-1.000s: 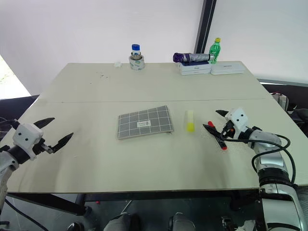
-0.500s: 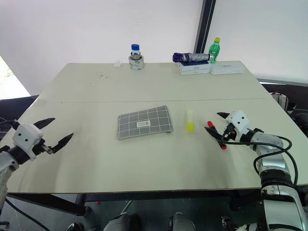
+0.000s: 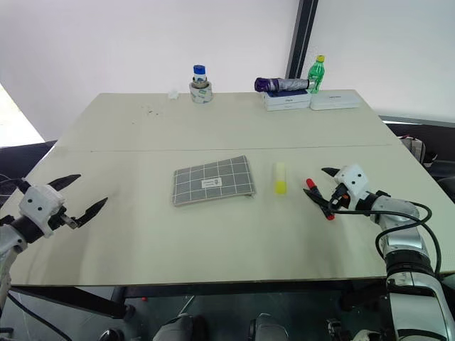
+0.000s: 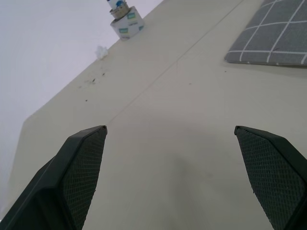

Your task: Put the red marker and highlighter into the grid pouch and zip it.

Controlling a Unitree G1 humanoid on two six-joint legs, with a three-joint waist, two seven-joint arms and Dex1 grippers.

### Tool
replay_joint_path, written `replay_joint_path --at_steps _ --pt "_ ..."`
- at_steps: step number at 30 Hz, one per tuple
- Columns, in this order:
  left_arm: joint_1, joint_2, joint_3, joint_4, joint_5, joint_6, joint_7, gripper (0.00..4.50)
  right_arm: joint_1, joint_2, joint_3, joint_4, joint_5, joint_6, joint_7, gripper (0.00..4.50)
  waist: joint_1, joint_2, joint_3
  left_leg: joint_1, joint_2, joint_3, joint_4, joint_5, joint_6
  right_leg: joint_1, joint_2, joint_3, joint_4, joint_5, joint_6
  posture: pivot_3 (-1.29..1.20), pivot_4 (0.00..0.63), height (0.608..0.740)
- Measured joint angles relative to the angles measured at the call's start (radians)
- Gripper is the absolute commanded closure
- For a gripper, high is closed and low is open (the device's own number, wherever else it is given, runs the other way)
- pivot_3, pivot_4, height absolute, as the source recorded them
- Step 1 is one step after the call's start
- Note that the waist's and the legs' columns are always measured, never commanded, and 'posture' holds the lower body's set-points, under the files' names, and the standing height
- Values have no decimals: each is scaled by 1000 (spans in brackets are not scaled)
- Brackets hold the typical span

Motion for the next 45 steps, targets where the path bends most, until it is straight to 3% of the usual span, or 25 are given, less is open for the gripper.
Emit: replay_joint_path --at_steps 1,4,11,16,25,37,45 --pt "0 0 0 4 7 -9 1 0 0 1 0 -2 1 3 1 61 0 0 0 0 0 0 0 0 0 0 0 0 0 0 0 0 150 740" --pt "-11 1 -10 51 42 -62 4 0 3 25 0 -36 10 24 1 967 0 0 0 0 0 0 0 0 0 0 0 0 0 0 0 0 150 740" --pt "-197 22 -164 208 248 -307 63 0 -15 178 81 -125 -50 19 -138 4438 4 0 0 -1 0 2 0 0 -1 -1 0 0 0 0 0 0 150 740" --pt "-348 32 -310 383 468 -503 173 0 -119 244 177 -60 -219 -4 -341 4438 1 0 0 -2 0 4 0 3 -5 -4 3 1 2 0 0 0 150 740" --pt "-540 32 -514 610 747 -687 398 0 -259 300 278 100 -365 -68 -514 4438 2 0 0 -3 2 8 0 4 -6 -7 5 3 2 0 1 0 150 740" --pt "-685 25 -695 737 965 -768 677 0 -329 342 400 265 -511 -111 -661 4438 8 1 0 -3 2 14 1 4 -6 -8 5 5 4 0 1 0 150 740" --pt "-743 -17 -772 773 1012 -770 761 0 -338 371 430 298 -550 -112 -703 4438 28 1 0 -2 2 16 1 4 -6 -8 5 7 5 0 1 0 150 740"
